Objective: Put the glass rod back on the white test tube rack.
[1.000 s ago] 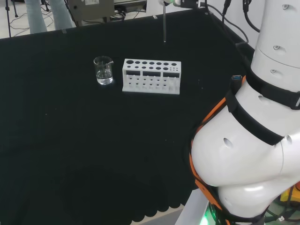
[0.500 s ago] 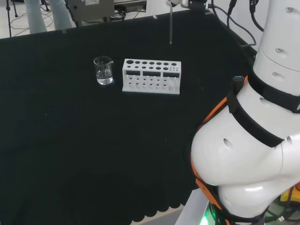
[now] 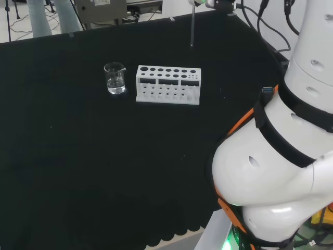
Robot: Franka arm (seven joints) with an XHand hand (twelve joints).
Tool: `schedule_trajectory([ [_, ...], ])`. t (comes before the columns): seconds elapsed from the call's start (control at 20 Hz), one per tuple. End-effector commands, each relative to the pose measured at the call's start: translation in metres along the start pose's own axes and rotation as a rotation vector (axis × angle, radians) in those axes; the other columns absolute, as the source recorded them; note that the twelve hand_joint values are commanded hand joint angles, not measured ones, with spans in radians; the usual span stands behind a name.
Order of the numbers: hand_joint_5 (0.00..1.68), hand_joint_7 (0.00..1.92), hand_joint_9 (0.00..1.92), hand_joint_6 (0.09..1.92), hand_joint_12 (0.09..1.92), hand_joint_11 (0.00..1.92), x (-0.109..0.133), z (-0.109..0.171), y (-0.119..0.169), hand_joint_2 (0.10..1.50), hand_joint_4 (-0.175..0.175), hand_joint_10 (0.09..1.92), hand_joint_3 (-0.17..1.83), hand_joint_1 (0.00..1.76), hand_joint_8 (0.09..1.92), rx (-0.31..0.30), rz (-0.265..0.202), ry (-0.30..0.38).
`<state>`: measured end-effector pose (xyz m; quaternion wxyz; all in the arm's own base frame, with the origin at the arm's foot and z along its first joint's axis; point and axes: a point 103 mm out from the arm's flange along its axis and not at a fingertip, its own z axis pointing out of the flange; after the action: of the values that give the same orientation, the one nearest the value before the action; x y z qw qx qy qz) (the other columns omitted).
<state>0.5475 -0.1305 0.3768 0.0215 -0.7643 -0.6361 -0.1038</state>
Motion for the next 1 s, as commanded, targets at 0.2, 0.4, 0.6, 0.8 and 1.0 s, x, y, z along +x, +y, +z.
schedule_trajectory([
  [0.2, 1.4, 1.69, 1.92, 0.6, 0.69, 1.37, -0.004, -0.016, -0.048, 0.44, -0.175, 0.62, 0.97, 1.23, 0.85, -0.006, -0.012, -0.011],
  [0.4, 1.4, 1.69, 1.92, 0.6, 0.69, 1.37, 0.002, -0.016, -0.059, 0.44, -0.175, 0.62, 0.97, 1.23, 0.85, -0.027, -0.019, -0.024],
  [0.6, 1.4, 1.69, 1.92, 0.6, 0.7, 1.37, 0.005, -0.019, -0.062, 0.44, -0.175, 0.62, 0.97, 1.23, 0.85, -0.013, -0.023, -0.02],
  [0.8, 1.4, 1.69, 1.92, 0.6, 0.7, 1.37, 0.008, -0.021, -0.066, 0.44, -0.175, 0.62, 0.97, 1.23, 0.85, -0.023, -0.028, -0.028],
  [1.0, 1.4, 1.69, 1.92, 0.6, 0.7, 1.37, 0.018, -0.016, -0.076, 0.44, -0.175, 0.62, 0.97, 1.23, 0.85, -0.009, -0.031, -0.029],
])
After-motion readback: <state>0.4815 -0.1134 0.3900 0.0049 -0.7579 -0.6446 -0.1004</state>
